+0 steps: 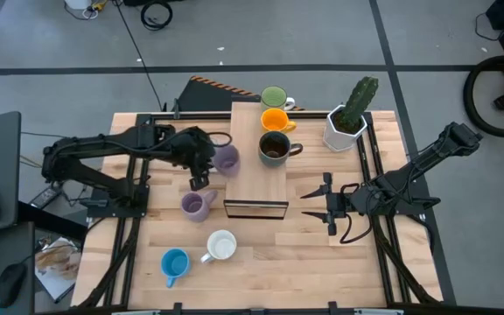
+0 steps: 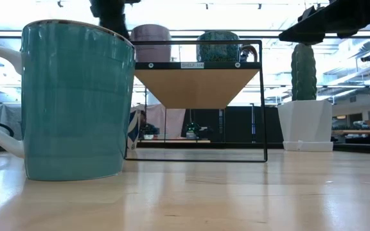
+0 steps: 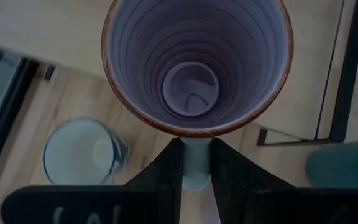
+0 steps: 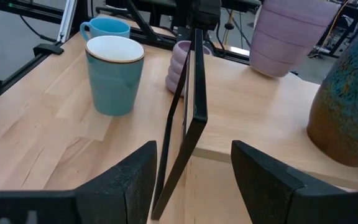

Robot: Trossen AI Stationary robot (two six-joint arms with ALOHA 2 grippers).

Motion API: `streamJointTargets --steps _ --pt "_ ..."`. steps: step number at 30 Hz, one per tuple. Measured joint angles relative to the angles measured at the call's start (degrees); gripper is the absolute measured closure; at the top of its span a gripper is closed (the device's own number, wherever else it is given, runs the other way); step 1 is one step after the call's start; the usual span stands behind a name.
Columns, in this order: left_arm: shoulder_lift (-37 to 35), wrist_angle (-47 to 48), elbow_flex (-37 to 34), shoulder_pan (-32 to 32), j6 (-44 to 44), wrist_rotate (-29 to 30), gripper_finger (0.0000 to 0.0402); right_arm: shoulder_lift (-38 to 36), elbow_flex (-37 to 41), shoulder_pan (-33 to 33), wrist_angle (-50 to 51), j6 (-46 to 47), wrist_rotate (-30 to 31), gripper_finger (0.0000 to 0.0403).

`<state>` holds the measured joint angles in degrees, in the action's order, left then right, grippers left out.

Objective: Place coffee mugs
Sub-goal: Put the top purple mug on the shelf

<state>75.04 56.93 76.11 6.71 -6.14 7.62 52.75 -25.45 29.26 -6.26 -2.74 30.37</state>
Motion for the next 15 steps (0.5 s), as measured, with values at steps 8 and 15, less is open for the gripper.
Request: streamJointTargets --steps 8,15 --pt "4.9 0.6 6.1 1.0 5.9 0.0 0.0336 0.0 0.0 0.0 0.4 0.2 -0.4 0.0191" --pt "5.7 3.5 7.6 6.3 12.3 -3.5 0.0336 0.0 0.0 0.0 0.4 0.4 -0.6 0.0191"
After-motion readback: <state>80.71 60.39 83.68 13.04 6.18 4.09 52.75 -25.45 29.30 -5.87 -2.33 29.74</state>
